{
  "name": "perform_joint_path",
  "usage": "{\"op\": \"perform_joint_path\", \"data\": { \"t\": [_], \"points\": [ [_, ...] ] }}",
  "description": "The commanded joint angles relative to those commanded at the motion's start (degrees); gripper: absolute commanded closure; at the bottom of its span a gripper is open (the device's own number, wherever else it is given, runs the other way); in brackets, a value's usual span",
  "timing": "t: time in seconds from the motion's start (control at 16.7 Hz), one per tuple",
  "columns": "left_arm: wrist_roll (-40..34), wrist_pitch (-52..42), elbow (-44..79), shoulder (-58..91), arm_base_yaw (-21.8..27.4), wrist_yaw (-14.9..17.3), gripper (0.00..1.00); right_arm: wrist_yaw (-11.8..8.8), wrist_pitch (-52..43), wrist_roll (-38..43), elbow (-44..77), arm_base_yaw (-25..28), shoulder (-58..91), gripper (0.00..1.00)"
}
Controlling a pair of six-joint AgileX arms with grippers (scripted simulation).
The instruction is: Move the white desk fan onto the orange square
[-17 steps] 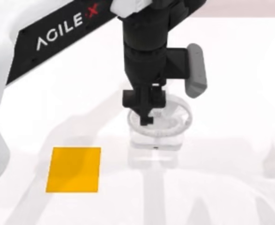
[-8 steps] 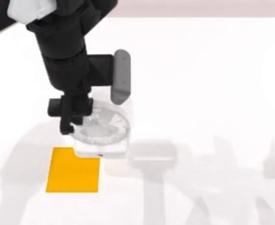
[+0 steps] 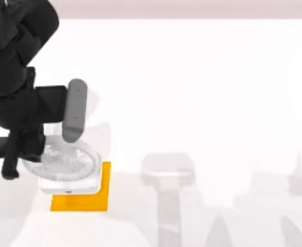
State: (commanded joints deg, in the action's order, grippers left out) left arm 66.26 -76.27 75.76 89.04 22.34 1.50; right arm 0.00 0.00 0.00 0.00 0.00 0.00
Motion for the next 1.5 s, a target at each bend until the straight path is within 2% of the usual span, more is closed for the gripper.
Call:
{"op": "perform_joint_path", "data": {
  "t": [0.24,0.6,0.84,1.5],
  "points": [
    [0.0,0.1,-0.1,0.2,0.3,-0.1,1.0,0.0,0.0,0.0,0.0,0.0,0.0,0.0],
    [-0.4,7.4,-6.0,1.4,0.4,0.0,1.0,0.0,0.0,0.0,0.0,0.0,0.0,0.0],
    [-0.4,7.9,-6.4,1.5,0.4,0.0,1.0,0.0,0.0,0.0,0.0,0.0,0.0,0.0],
    [-0.4,7.9,-6.4,1.5,0.4,0.0,0.17,0.0,0.0,0.0,0.0,0.0,0.0,0.0]
  ]
}}
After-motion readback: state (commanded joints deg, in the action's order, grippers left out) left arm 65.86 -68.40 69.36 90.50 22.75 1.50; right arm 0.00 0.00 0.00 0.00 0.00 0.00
